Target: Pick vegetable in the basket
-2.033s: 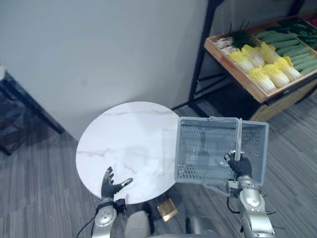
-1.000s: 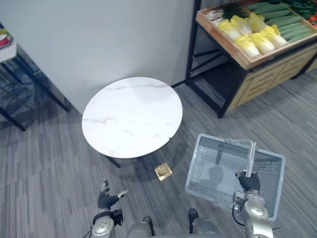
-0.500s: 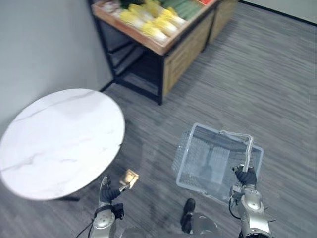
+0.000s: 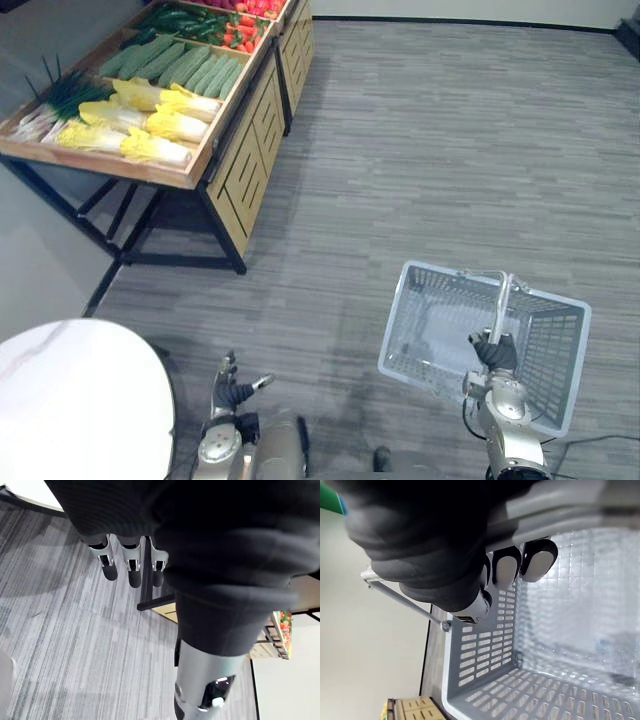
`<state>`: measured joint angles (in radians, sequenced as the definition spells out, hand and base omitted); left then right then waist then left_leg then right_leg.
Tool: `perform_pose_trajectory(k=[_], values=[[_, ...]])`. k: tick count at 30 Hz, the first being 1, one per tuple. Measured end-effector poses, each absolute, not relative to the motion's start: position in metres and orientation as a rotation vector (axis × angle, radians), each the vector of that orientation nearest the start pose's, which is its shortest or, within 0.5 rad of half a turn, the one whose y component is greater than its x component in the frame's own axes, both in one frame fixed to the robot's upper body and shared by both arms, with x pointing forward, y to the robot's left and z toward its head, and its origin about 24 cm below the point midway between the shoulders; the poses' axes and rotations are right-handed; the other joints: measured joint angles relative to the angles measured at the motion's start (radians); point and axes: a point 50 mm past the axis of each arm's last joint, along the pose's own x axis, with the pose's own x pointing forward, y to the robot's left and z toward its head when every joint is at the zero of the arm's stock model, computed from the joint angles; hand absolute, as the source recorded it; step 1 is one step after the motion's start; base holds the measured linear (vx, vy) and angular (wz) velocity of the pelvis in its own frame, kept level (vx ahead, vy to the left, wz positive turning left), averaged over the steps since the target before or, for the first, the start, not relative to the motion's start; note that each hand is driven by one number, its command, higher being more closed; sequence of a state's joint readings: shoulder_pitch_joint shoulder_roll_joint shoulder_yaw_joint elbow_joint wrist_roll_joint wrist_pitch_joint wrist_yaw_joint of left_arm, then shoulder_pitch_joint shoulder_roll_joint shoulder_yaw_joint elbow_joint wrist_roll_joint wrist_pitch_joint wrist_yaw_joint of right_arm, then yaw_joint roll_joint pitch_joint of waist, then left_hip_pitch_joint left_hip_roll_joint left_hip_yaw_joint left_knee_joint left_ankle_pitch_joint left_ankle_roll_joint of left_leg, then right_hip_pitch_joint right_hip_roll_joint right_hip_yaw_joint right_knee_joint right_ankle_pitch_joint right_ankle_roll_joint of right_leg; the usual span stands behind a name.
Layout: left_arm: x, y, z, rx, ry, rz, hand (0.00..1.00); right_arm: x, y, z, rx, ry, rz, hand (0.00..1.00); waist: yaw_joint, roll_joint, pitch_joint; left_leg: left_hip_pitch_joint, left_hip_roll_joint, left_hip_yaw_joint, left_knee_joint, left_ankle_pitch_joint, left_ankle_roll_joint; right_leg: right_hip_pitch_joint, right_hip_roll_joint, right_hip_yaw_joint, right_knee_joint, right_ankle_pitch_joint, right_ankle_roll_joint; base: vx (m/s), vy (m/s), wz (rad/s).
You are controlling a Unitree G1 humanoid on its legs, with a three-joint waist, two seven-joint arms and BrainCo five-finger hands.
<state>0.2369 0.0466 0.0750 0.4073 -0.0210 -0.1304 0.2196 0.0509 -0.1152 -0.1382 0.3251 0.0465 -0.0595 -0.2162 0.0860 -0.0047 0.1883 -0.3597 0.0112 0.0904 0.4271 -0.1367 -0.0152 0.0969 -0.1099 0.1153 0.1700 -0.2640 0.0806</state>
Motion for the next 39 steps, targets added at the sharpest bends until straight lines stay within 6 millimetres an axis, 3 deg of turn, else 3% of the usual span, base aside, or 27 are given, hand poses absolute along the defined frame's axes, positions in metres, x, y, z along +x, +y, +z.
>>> perform_pose_trajectory(k=[2, 3, 5, 6, 7, 8, 9, 10, 13, 15, 16, 17, 18, 20, 21, 22, 23, 25, 27, 29, 30, 31, 32, 34, 36, 37, 39], values=[[0.165, 0.200, -0.074, 0.065, 0.463, 0.360, 0.00, 0.221, -0.224, -0.031, -0.084, 0.295, -0.382, 1.00, 0.000, -0.014, -0.006, 0.009, -0.034, 0.023, 0.021, -0.045, 0.046, -0.011, -0.035, 0.010, 0.068, -0.014, 0.025, 0.51, 0.232, 0.07], [0.165, 0.196, -0.073, 0.054, 0.456, 0.353, 0.00, 0.222, -0.221, -0.031, -0.074, 0.297, -0.366, 1.00, 0.003, -0.012, -0.007, 0.049, -0.049, 0.042, 0.017, -0.077, 0.060, -0.051, -0.044, 0.034, 0.206, -0.016, 0.052, 0.51, 0.225, -0.17], [0.163, 0.193, -0.074, 0.058, 0.463, 0.335, 0.00, 0.222, -0.211, -0.034, -0.064, 0.306, -0.345, 1.00, 0.001, -0.015, -0.005, 0.152, -0.067, 0.065, -0.005, -0.107, 0.098, -0.156, -0.048, 0.061, 0.538, 0.050, 0.195, 0.52, 0.193, -0.27], [0.161, 0.190, -0.075, 0.063, 0.469, 0.321, 0.00, 0.222, -0.203, -0.036, -0.062, 0.315, -0.320, 1.00, -0.014, -0.015, -0.005, 0.231, -0.075, 0.066, -0.021, -0.135, 0.117, -0.228, -0.056, 0.040, 0.764, 0.074, 0.173, 0.54, 0.126, -0.24], [0.161, 0.190, -0.074, 0.065, 0.466, 0.321, 0.00, 0.222, -0.195, -0.038, -0.051, 0.323, -0.302, 1.00, -0.021, -0.015, -0.004, 0.328, -0.078, 0.066, -0.061, -0.148, 0.127, -0.286, -0.069, -0.020, 0.900, 0.053, 0.108, 0.54, 0.111, -0.22], [0.161, 0.190, -0.073, 0.065, 0.462, 0.321, 0.00, 0.222, -0.193, -0.039, -0.050, 0.324, -0.297, 1.00, -0.021, -0.015, -0.004, 0.351, -0.077, 0.066, -0.074, -0.150, 0.129, -0.298, -0.072, -0.039, 0.916, 0.045, 0.085, 0.63, 0.059, -0.28], [0.167, 0.190, -0.068, 0.065, 0.434, 0.318, 0.00, 0.223, -0.187, -0.038, -0.058, 0.322, -0.271, 1.00, -0.026, -0.012, -0.006, 0.447, -0.064, 0.056, -0.135, -0.154, 0.137, -0.363, -0.072, -0.131, 0.923, 0.015, 0.013, 0.61, -0.003, -0.12], [0.171, 0.191, -0.065, 0.070, 0.416, 0.316, 0.00, 0.225, -0.186, -0.037, -0.058, 0.311, -0.257, 1.00, -0.037, -0.013, -0.006, 0.499, -0.053, 0.043, -0.179, -0.156, 0.138, -0.423, -0.065, -0.199, 0.868, -0.004, -0.016, 0.61, -0.028, 0.01], [0.183, 0.191, -0.060, 0.072, 0.385, 0.306, 0.00, 0.231, -0.188, -0.031, -0.066, 0.283, -0.255, 1.00, -0.074, -0.012, -0.006, 0.559, -0.023, 0.013, -0.221, -0.162, 0.127, -0.521, -0.030, -0.262, 0.579, 0.009, -0.017, 0.49, -0.068, 0.38], [0.185, 0.192, -0.065, 0.084, 0.405, 0.306, 0.00, 0.228, -0.195, -0.032, -0.069, 0.288, -0.282, 1.00, -0.087, -0.029, -0.010, 0.621, -0.017, -0.039, -0.218, -0.182, 0.090, -0.516, 0.038, -0.134, 0.134, 0.203, 0.019, 0.59, -0.149, 0.53], [0.183, 0.194, -0.066, 0.097, 0.413, 0.307, 0.00, 0.228, -0.196, -0.032, -0.070, 0.291, -0.288, 1.00, -0.093, -0.040, -0.013, 0.637, -0.024, -0.063, -0.214, -0.194, 0.068, -0.505, 0.039, -0.100, 0.061, 0.252, 0.022, 0.64, -0.226, 0.71], [0.177, 0.194, -0.071, 0.102, 0.441, 0.307, 0.00, 0.224, -0.202, -0.034, -0.088, 0.304, -0.297, 1.00, -0.102, -0.040, -0.016, 0.673, -0.015, -0.119, -0.187, -0.227, 0.026, -0.500, 0.041, -0.061, 0.099, 0.392, 0.019, 0.77, -0.316, 0.79], [0.177, 0.186, -0.075, 0.083, 0.459, 0.301, 0.00, 0.221, -0.209, -0.036, -0.109, 0.321, -0.305, 1.00, -0.100, 0.007, -0.018, 0.667, 0.030, -0.159, -0.131, -0.226, 0.018, -0.507, 0.063, -0.100, 0.186, 0.337, -0.014, 0.76, -0.316, 0.80], [0.178, 0.183, -0.074, 0.061, 0.452, 0.310, 0.00, 0.220, -0.212, -0.036, -0.106, 0.330, -0.320, 1.00, -0.097, 0.030, -0.025, 0.608, 0.062, -0.201, 0.008, -0.155, -0.031, -0.494, 0.080, -0.167, 0.264, 0.264, -0.088, 0.69, -0.298, 0.72], [0.178, 0.180, -0.074, 0.029, 0.447, 0.334, 0.00, 0.220, -0.211, -0.037, -0.104, 0.337, -0.316, 1.00, -0.094, 0.043, -0.018, 0.532, 0.092, -0.195, 0.194, -0.051, -0.058, -0.435, 0.098, -0.197, 0.252, 0.227, -0.112, 0.62, -0.258, 0.78], [0.176, 0.178, -0.073, 0.005, 0.443, 0.350, 0.00, 0.218, -0.210, -0.037, -0.105, 0.341, -0.321, 1.00, -0.082, 0.061, -0.008, 0.427, 0.138, -0.178, 0.426, 0.115, -0.093, -0.340, 0.115, -0.228, 0.193, 0.209, -0.132, 0.61, -0.199, 0.53], [0.176, 0.176, -0.072, -0.001, 0.439, 0.348, 0.00, 0.216, -0.209, -0.037, -0.099, 0.340, -0.328, 1.00, -0.069, 0.069, -0.004, 0.374, 0.175, -0.156, 0.534, 0.102, -0.090, -0.288, 0.130, -0.236, 0.158, 0.205, -0.138, 0.56, -0.131, 0.40], [0.176, 0.176, -0.068, -0.005, 0.419, 0.350, 0.00, 0.213, -0.214, -0.028, -0.082, 0.298, -0.382, 1.00, -0.045, 0.063, -0.002, 0.206, 0.225, -0.036, 0.680, -0.035, -0.043, -0.141, 0.142, -0.261, 0.046, 0.195, -0.153, 0.46, -0.121, 0.27], [0.177, 0.176, -0.066, -0.005, 0.412, 0.349, 0.00, 0.214, -0.222, -0.015, -0.069, 0.233, -0.418, 1.00, -0.037, 0.055, -0.006, 0.106, 0.211, 0.075, 0.545, -0.113, -0.013, -0.063, 0.121, -0.270, -0.032, 0.192, -0.152, 0.48, -0.057, 0.23], [0.177, 0.176, -0.065, -0.004, 0.409, 0.349, 0.00, 0.218, -0.235, -0.006, -0.079, 0.189, -0.452, 1.00, -0.035, 0.054, -0.005, 0.048, 0.174, 0.165, 0.263, -0.120, -0.008, -0.005, 0.093, -0.284, -0.064, 0.159, -0.120, 0.46, 0.036, 0.28], [0.177, 0.176, -0.065, -0.006, 0.409, 0.350, 0.00, 0.217, -0.239, -0.006, -0.086, 0.185, -0.462, 1.00, -0.032, 0.060, -0.009, 0.045, 0.157, 0.198, 0.136, -0.097, -0.032, 0.022, 0.084, -0.299, -0.072, 0.140, -0.104, 0.42, 0.119, 0.30], [0.177, 0.175, -0.065, -0.004, 0.406, 0.349, 0.00, 0.215, -0.246, -0.008, -0.107, 0.194, -0.474, 1.00, -0.023, 0.082, -0.024, 0.060, 0.144, 0.245, -0.048, -0.009, -0.038, 0.048, 0.083, -0.307, -0.070, 0.100, -0.070, 0.42, 0.136, 0.22], [0.176, 0.176, -0.064, 0.002, 0.403, 0.349, 0.00, 0.214, -0.249, -0.011, -0.116, 0.210, -0.479, 1.00, -0.018, 0.086, -0.029, 0.075, 0.140, 0.267, -0.070, 0.079, 0.030, 0.064, 0.083, -0.305, -0.066, 0.079, -0.056, 0.48, 0.168, 0.28], [0.179, 0.185, -0.056, 0.025, 0.366, 0.376, 0.00, 0.209, -0.248, -0.032, -0.101, 0.307, -0.487, 1.00, -0.014, 0.028, -0.078, 0.091, 0.045, 0.285, -0.084, 0.040, 0.126, 0.094, 0.000, -0.328, -0.062, 0.032, -0.005, 0.60, 0.180, 0.43], [0.182, 0.185, -0.049, 0.028, 0.330, 0.385, 0.00, 0.208, -0.249, -0.037, -0.099, 0.332, -0.491, 1.00, -0.013, 0.026, -0.081, 0.100, 0.003, 0.262, -0.081, 0.017, 0.160, 0.086, -0.033, -0.330, 0.006, 0.030, 0.000, 0.52, 0.156, 0.57], [0.185, 0.186, -0.042, 0.049, 0.297, 0.390, 0.00, 0.204, -0.251, -0.044, -0.101, 0.372, -0.498, 1.00, -0.015, 0.028, -0.080, 0.134, -0.023, 0.244, -0.089, -0.003, 0.168, 0.053, -0.059, -0.328, 0.156, 0.023, 0.013, 0.52, 0.208, 0.84], [0.189, 0.191, -0.031, 0.074, 0.247, 0.423, 0.00, 0.194, -0.252, -0.056, -0.108, 0.445, -0.510, 1.00, -0.020, 0.022, -0.076, 0.227, -0.077, 0.176, -0.149, -0.013, 0.178, -0.060, -0.108, -0.289, 0.520, 0.097, 0.083, 0.52, 0.175, 0.97]])
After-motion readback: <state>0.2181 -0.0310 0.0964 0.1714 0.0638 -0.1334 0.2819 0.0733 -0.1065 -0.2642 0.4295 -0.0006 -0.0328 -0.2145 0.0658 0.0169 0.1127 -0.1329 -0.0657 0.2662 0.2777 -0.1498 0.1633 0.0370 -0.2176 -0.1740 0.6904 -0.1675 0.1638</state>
